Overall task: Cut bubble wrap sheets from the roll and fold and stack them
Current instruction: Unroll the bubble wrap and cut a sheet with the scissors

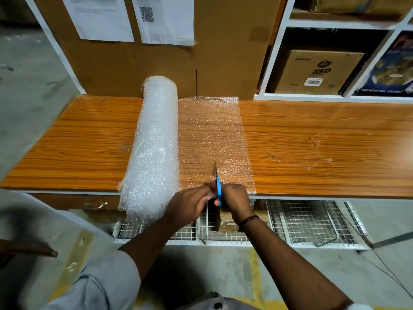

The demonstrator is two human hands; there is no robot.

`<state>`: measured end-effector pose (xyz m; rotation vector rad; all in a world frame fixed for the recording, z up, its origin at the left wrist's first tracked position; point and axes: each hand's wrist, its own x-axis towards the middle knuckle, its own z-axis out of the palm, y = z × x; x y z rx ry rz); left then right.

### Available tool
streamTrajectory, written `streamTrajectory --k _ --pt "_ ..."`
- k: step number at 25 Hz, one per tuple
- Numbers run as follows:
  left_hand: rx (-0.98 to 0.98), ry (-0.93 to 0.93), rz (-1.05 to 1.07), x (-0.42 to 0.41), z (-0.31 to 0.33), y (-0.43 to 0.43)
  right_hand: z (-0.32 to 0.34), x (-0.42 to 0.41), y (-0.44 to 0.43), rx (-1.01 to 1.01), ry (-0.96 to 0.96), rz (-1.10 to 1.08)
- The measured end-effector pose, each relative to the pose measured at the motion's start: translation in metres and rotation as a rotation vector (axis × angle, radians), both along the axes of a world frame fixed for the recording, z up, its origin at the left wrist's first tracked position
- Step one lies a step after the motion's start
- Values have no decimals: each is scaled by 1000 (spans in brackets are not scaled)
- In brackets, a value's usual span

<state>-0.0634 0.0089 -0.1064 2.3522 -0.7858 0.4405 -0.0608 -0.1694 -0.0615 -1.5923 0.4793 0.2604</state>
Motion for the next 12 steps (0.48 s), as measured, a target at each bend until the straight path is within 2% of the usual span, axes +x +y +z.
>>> streamTrajectory --k 12 --pt "13 1 -56 9 -3 6 10 19 11 -54 -22 -38"
